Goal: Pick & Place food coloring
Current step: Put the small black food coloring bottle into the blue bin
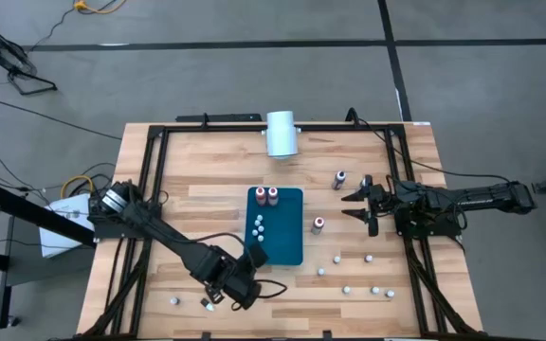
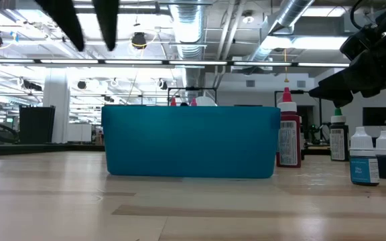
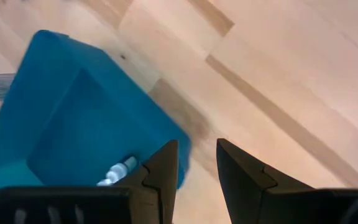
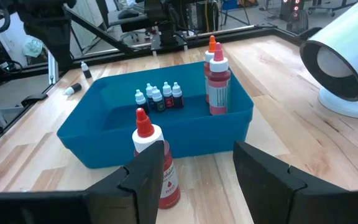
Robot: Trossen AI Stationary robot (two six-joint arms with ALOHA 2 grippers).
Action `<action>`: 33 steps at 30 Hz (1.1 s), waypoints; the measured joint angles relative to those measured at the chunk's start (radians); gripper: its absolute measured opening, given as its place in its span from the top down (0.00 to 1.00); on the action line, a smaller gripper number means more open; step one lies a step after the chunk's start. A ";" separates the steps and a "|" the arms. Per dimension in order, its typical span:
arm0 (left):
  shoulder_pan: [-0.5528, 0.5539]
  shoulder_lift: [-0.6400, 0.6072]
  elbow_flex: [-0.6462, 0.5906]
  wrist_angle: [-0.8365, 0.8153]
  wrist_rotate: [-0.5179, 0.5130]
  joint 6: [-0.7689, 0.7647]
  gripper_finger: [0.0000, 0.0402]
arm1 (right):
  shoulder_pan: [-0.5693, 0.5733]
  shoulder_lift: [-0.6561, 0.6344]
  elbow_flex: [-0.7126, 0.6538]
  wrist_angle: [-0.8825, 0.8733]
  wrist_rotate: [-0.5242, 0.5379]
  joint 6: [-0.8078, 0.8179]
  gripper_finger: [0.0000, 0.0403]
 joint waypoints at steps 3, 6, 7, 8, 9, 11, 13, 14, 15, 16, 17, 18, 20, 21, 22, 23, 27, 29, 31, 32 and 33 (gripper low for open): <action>-0.027 0.000 -0.006 -0.015 0.001 -0.034 0.74 | 0.000 0.000 0.000 0.000 0.000 0.000 0.54; -0.058 0.000 -0.006 -0.040 0.003 -0.069 0.74 | 0.000 0.000 0.000 0.000 0.000 0.000 0.54; -0.068 0.000 -0.006 -0.049 0.003 -0.086 0.74 | 0.000 0.000 0.000 0.000 0.000 0.000 0.54; -0.079 0.000 -0.006 -0.056 0.003 -0.103 0.74 | 0.000 0.000 0.000 0.000 0.000 0.000 0.54; -0.090 0.000 -0.006 -0.060 0.003 -0.121 0.74 | 0.000 0.000 0.000 0.000 0.000 0.000 0.54; -0.112 0.000 -0.006 -0.062 0.003 -0.154 0.74 | 0.000 0.000 0.000 0.000 0.000 0.000 0.54; -0.135 0.000 -0.006 -0.063 0.003 -0.187 0.74 | 0.000 0.000 0.000 0.000 0.000 0.000 0.54; -0.146 0.000 -0.006 -0.063 0.002 -0.204 0.74 | 0.000 0.000 0.000 0.000 0.000 0.000 0.54; -0.158 0.000 -0.006 -0.066 0.002 -0.220 0.74 | 0.000 0.000 0.000 0.000 0.000 0.000 0.54; -0.169 0.000 -0.006 -0.071 0.002 -0.235 0.74 | 0.000 0.000 0.000 0.000 0.000 0.000 0.54; -0.179 0.000 -0.006 -0.078 0.002 -0.253 0.74 | 0.000 0.000 0.000 0.000 0.000 0.000 0.54; -0.189 0.000 -0.006 -0.086 0.001 -0.274 0.74 | 0.000 0.000 0.000 0.000 0.000 0.000 0.54; -0.211 0.000 -0.006 -0.100 -0.002 -0.323 0.74 | 0.000 0.000 0.000 0.000 0.000 0.000 0.54; -0.221 0.000 -0.006 -0.107 -0.002 -0.350 0.74 | 0.000 0.000 0.000 0.000 0.000 0.000 0.54; -0.232 0.000 -0.006 -0.115 -0.002 -0.376 0.74 | 0.000 0.000 0.000 0.000 0.000 0.000 0.54; -0.242 0.000 -0.006 -0.121 -0.002 -0.405 0.74 | 0.000 0.000 0.000 0.000 0.000 0.000 0.54; -0.282 0.000 -0.006 -0.144 -0.003 -0.531 0.74 | 0.000 0.000 0.000 0.000 0.000 0.000 0.54; -0.299 0.000 -0.006 -0.156 -0.003 -0.599 0.74 | 0.000 0.000 0.000 0.000 0.000 0.000 0.54; -0.316 0.000 -0.006 -0.175 -0.002 -0.658 0.74 | 0.000 0.000 0.000 0.000 0.000 0.000 0.54; -0.325 0.000 -0.007 -0.183 -0.001 -0.682 0.74 | 0.000 0.000 0.000 0.000 0.000 0.000 0.54; -0.333 0.000 -0.007 -0.191 -0.001 -0.702 0.74 | 0.000 0.000 0.000 0.000 0.000 0.000 0.54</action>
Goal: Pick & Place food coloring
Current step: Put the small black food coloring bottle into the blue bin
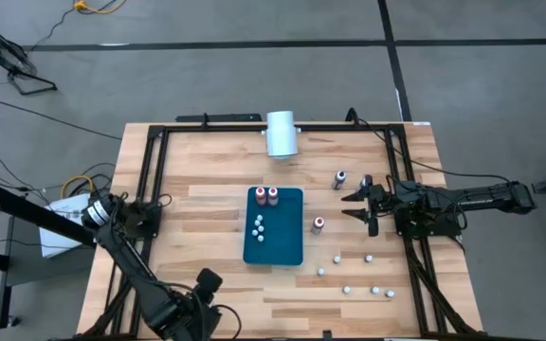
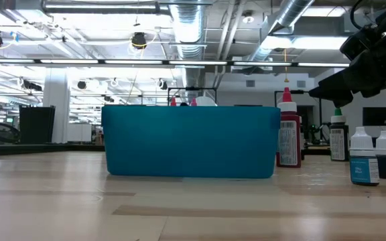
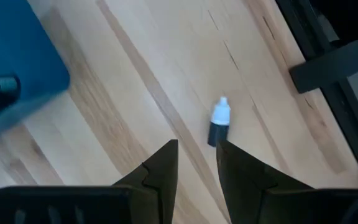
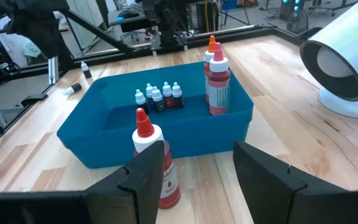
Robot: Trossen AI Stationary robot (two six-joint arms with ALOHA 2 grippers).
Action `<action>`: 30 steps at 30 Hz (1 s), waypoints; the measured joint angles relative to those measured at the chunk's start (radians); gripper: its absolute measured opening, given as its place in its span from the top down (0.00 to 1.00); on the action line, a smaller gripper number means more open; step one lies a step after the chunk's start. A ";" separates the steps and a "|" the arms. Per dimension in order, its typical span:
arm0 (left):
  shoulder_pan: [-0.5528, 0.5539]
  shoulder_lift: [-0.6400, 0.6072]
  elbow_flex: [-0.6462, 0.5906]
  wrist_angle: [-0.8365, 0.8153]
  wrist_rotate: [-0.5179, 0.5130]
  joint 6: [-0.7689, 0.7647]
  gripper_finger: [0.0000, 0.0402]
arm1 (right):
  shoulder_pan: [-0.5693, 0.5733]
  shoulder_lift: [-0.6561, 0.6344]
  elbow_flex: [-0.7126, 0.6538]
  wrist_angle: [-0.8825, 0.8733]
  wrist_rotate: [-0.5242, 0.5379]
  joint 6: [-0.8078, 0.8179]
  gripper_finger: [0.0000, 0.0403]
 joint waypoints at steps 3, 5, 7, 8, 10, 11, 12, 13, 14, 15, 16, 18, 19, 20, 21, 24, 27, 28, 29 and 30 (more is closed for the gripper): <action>-0.028 0.000 0.000 -0.028 0.000 -0.064 0.74 | 0.000 0.000 0.000 0.000 0.000 0.000 0.54; -0.045 0.000 0.000 -0.049 0.005 -0.116 0.74 | 0.000 0.000 0.000 0.000 0.000 0.000 0.54; -0.060 0.000 0.000 -0.072 0.018 -0.174 0.74 | 0.000 0.000 0.000 0.000 0.000 0.000 0.54; -0.065 0.000 0.000 -0.082 0.030 -0.202 0.74 | 0.000 0.000 0.000 0.000 0.000 0.000 0.54; -0.075 0.000 0.000 -0.104 0.050 -0.260 0.74 | 0.000 0.000 0.000 0.000 0.000 0.000 0.54; -0.080 0.000 0.000 -0.112 0.058 -0.286 0.74 | 0.000 0.000 0.000 0.000 0.000 0.000 0.54; -0.084 0.000 0.000 -0.122 0.060 -0.310 0.74 | 0.000 0.000 0.000 0.000 0.000 0.000 0.54; -0.088 0.000 0.000 -0.128 0.060 -0.330 0.74 | 0.000 0.000 0.000 0.000 0.000 0.000 0.54; -0.092 0.000 0.000 -0.129 0.061 -0.347 0.74 | 0.000 0.000 0.000 0.000 0.000 0.000 0.54; -0.094 0.001 0.000 -0.130 0.061 -0.362 0.74 | 0.000 0.000 0.000 0.000 0.000 0.000 0.54; -0.098 0.001 0.000 -0.133 0.064 -0.377 0.74 | 0.000 0.000 0.000 0.000 0.000 0.000 0.54; -0.103 0.001 0.000 -0.149 0.077 -0.410 0.74 | 0.000 0.000 0.000 0.000 0.000 0.000 0.54; -0.105 0.001 0.000 -0.159 0.085 -0.429 0.74 | 0.000 0.000 0.000 0.000 0.000 0.000 0.54; -0.107 0.001 0.000 -0.171 0.095 -0.450 0.74 | 0.000 0.000 0.000 0.000 0.000 0.000 0.54; -0.109 0.001 0.000 -0.185 0.107 -0.472 0.74 | 0.000 0.000 0.000 0.000 0.000 0.000 0.54; -0.113 0.001 0.000 -0.215 0.134 -0.526 0.74 | 0.000 0.000 0.000 0.000 0.000 0.000 0.54; -0.119 0.001 0.000 -0.232 0.160 -0.569 0.74 | 0.000 0.000 0.000 0.000 0.000 0.000 0.54; -0.120 0.002 0.000 -0.237 0.167 -0.580 0.74 | 0.000 0.000 0.000 0.000 0.000 0.000 0.54; -0.121 0.004 -0.002 -0.239 0.175 -0.591 0.74 | 0.000 0.000 0.000 0.000 0.000 0.000 0.54; -0.121 0.005 -0.011 -0.236 0.185 -0.599 0.74 | 0.000 0.000 0.000 0.000 0.000 0.000 0.54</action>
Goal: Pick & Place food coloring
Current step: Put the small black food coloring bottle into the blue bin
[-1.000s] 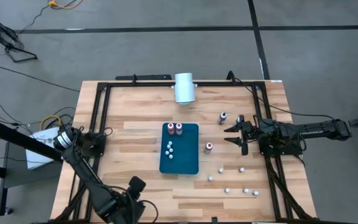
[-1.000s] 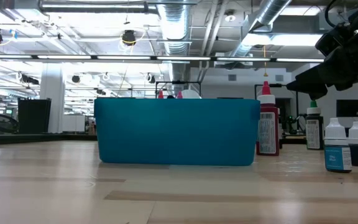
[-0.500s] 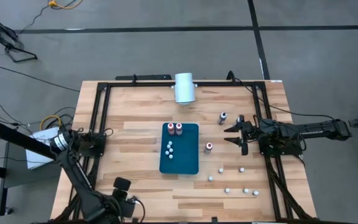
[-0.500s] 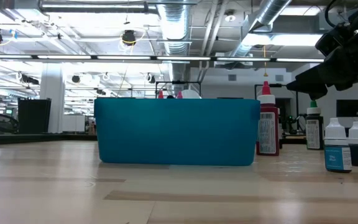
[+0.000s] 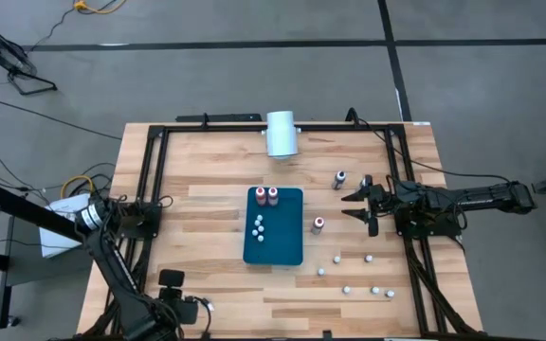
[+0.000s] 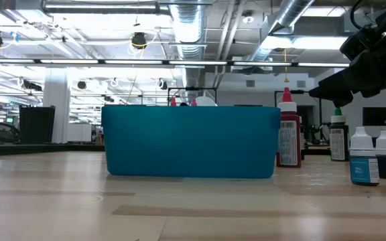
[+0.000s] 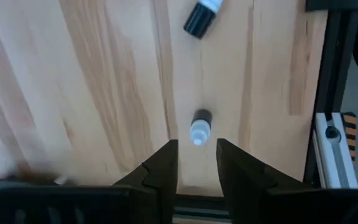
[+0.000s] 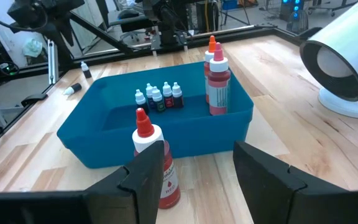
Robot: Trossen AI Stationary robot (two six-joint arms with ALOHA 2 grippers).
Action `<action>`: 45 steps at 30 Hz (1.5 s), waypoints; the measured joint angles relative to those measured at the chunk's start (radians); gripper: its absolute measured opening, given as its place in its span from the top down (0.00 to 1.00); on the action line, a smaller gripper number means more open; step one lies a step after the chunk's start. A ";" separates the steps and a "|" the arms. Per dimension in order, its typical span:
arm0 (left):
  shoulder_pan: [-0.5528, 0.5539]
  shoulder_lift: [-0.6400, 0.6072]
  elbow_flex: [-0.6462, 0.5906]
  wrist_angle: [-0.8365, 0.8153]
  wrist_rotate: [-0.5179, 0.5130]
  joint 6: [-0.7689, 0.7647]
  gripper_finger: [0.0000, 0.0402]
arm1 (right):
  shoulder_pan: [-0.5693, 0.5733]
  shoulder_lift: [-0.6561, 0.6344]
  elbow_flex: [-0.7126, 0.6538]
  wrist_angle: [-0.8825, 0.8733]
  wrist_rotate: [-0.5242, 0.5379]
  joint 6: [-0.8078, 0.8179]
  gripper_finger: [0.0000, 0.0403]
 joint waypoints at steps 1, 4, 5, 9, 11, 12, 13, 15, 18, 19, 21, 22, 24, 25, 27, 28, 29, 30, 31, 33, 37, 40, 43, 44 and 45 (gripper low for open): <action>-0.003 0.001 -0.011 0.007 0.007 -0.009 0.74 | 0.000 0.000 0.000 0.000 0.000 0.000 0.54; -0.009 0.001 -0.054 0.028 0.044 -0.047 0.74 | 0.000 0.000 0.000 0.000 0.000 0.000 0.54; -0.009 0.001 -0.072 0.036 0.056 -0.055 0.74 | 0.000 0.000 0.000 0.000 0.000 0.000 0.54; -0.023 0.001 -0.124 0.059 0.066 -0.082 0.74 | 0.000 0.000 0.000 0.000 0.000 0.000 0.54; -0.024 0.002 -0.146 0.090 0.067 -0.083 0.74 | 0.000 0.000 0.000 0.000 0.000 0.000 0.54; -0.025 0.002 -0.153 0.105 0.066 -0.083 0.74 | 0.000 0.000 0.000 0.000 0.000 0.000 0.54; -0.027 0.002 -0.160 0.117 0.062 -0.084 0.74 | 0.000 0.000 0.000 0.000 0.000 0.000 0.54; -0.028 0.002 -0.170 0.129 0.055 -0.084 0.74 | 0.000 0.000 0.000 0.000 0.000 0.000 0.54; -0.028 0.001 -0.183 0.138 0.051 -0.084 0.74 | 0.000 0.000 0.000 0.000 0.000 0.000 0.54; -0.028 0.001 -0.188 0.138 0.051 -0.084 0.74 | 0.000 0.000 0.000 0.000 0.000 0.000 0.54; -0.029 0.001 -0.200 0.153 0.051 -0.086 0.74 | 0.000 0.000 0.000 0.000 0.000 0.000 0.54; -0.029 0.001 -0.208 0.162 0.051 -0.088 0.74 | 0.000 0.000 0.000 0.000 0.000 0.000 0.54; -0.029 0.001 -0.219 0.179 0.051 -0.088 0.74 | 0.000 0.000 0.000 0.000 0.000 0.000 0.54; -0.029 0.001 -0.225 0.190 0.049 -0.088 0.74 | 0.000 0.000 0.000 0.000 0.000 0.000 0.54; -0.029 0.001 -0.230 0.199 0.040 -0.088 0.74 | 0.000 0.000 0.000 0.000 0.000 0.000 0.54; -0.029 0.001 -0.230 0.197 0.031 -0.088 0.74 | 0.000 0.000 0.000 0.000 0.000 0.000 0.54; -0.029 0.000 -0.230 0.196 0.025 -0.088 0.74 | 0.000 0.000 0.000 0.000 0.000 0.000 0.54; -0.029 0.000 -0.230 0.198 0.023 -0.088 0.74 | 0.000 0.000 0.000 0.000 0.000 0.000 0.54; -0.029 0.000 -0.230 0.198 0.021 -0.088 0.74 | 0.000 0.000 0.000 0.000 0.000 0.000 0.54; -0.029 0.000 -0.230 0.198 0.015 -0.088 0.74 | 0.000 0.000 0.000 0.000 0.000 0.000 0.54; -0.029 0.000 -0.230 0.208 0.015 -0.093 0.74 | 0.000 0.000 0.000 0.000 0.000 0.000 0.54; -0.029 0.000 -0.230 0.214 0.015 -0.095 0.74 | 0.000 0.000 0.000 0.000 0.000 0.000 0.54; -0.029 0.000 -0.230 0.213 0.015 -0.097 0.74 | 0.000 0.000 0.000 0.000 0.000 0.000 0.54; -0.029 0.000 -0.230 0.214 0.015 -0.098 0.74 | 0.000 0.000 0.000 0.000 0.000 0.000 0.54; -0.029 0.000 -0.230 0.214 0.015 -0.098 0.74 | 0.000 0.000 0.000 0.000 0.000 0.000 0.54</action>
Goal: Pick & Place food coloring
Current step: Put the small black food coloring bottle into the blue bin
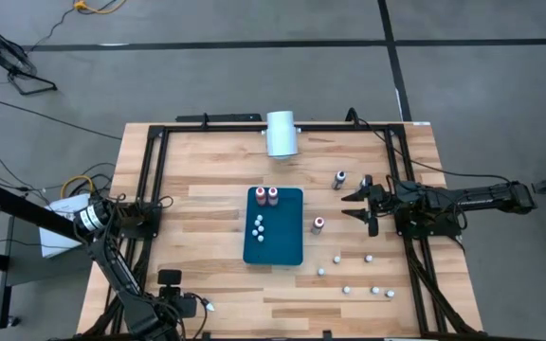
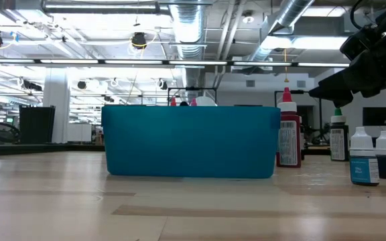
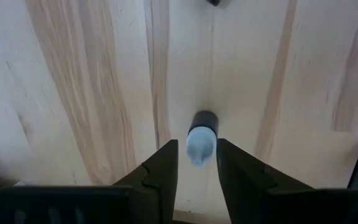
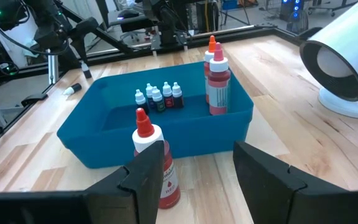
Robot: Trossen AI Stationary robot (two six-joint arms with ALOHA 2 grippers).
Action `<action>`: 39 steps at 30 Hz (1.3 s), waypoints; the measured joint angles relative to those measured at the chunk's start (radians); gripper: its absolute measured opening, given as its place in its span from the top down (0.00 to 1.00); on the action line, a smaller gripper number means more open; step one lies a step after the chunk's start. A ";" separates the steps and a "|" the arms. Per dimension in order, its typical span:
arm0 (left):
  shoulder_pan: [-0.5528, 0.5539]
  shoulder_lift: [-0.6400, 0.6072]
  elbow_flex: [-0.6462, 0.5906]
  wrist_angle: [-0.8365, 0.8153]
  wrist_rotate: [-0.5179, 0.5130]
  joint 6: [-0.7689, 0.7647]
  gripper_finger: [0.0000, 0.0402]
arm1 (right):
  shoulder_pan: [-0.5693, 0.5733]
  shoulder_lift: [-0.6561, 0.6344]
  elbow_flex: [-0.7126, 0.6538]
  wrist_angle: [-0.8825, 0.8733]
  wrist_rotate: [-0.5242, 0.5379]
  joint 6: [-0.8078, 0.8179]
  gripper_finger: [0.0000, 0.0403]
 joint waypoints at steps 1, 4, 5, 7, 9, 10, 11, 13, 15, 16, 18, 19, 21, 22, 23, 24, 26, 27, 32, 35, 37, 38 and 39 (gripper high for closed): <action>0.000 0.000 0.000 0.000 0.000 0.000 0.74 | 0.000 0.000 0.000 0.000 0.000 0.000 0.54; 0.000 0.000 0.000 0.000 0.000 -0.003 0.74 | 0.000 0.000 0.000 0.000 0.000 0.000 0.54; 0.000 0.000 0.000 0.000 0.000 -0.004 0.74 | 0.000 0.000 0.000 0.000 0.000 0.000 0.54; 0.000 0.000 0.000 0.000 0.000 -0.005 0.74 | 0.000 0.000 0.000 0.000 0.000 0.000 0.54; 0.000 0.000 0.000 0.000 0.000 -0.005 0.74 | 0.000 0.000 0.000 0.000 0.000 0.000 0.54; 0.000 0.000 0.000 0.000 0.000 -0.005 0.74 | 0.000 0.000 0.000 0.000 0.000 0.000 0.54; 0.000 0.000 0.000 0.000 0.000 -0.005 0.74 | 0.000 0.000 0.000 0.000 0.000 0.000 0.54; 0.000 0.000 0.000 0.000 0.000 -0.005 0.74 | 0.000 0.000 0.000 0.000 0.000 0.000 0.54; 0.000 -0.001 0.000 0.000 0.000 -0.005 0.74 | 0.000 0.000 0.000 0.000 0.000 0.000 0.54; 0.000 -0.001 0.000 0.000 0.000 -0.006 0.74 | 0.000 0.000 0.000 0.000 0.000 0.000 0.54; 0.000 -0.001 0.000 0.000 0.001 -0.012 0.74 | 0.000 0.000 0.000 0.000 0.000 0.000 0.54; 0.000 -0.001 -0.005 0.007 0.004 -0.016 0.74 | 0.000 0.000 0.000 0.000 0.000 0.000 0.54; 0.000 -0.002 -0.021 0.025 0.020 -0.020 0.74 | 0.000 0.000 0.000 0.000 0.000 0.000 0.54; 0.000 -0.002 -0.032 0.041 0.030 -0.020 0.74 | 0.000 0.000 0.000 0.000 0.000 0.000 0.54; 0.000 -0.002 -0.042 0.058 0.042 -0.019 0.74 | 0.000 0.000 0.000 0.000 0.000 0.000 0.54; 0.000 -0.002 -0.052 0.073 0.050 -0.019 0.74 | 0.000 0.000 0.000 0.000 0.000 0.000 0.54; 0.000 -0.002 -0.063 0.088 0.057 -0.020 0.74 | 0.000 0.000 0.000 0.000 0.000 0.000 0.54; 0.000 -0.002 -0.064 0.090 0.057 -0.020 0.74 | 0.000 0.000 0.000 0.000 0.000 0.000 0.54; 0.000 -0.004 -0.064 0.090 0.045 -0.015 0.74 | 0.000 0.000 0.000 0.000 0.000 0.000 0.54; 0.000 -0.008 -0.064 0.090 0.041 -0.014 0.74 | 0.000 0.000 0.000 0.000 0.000 0.000 0.54; 0.000 -0.008 -0.064 0.090 0.040 -0.014 0.74 | 0.000 0.000 0.000 0.000 0.000 0.000 0.54; 0.000 -0.009 -0.064 0.090 0.040 -0.013 0.74 | 0.000 0.000 0.000 0.000 0.000 0.000 0.54; 0.000 -0.009 -0.064 0.092 0.040 -0.013 0.75 | 0.000 0.000 0.000 0.000 0.000 0.000 0.54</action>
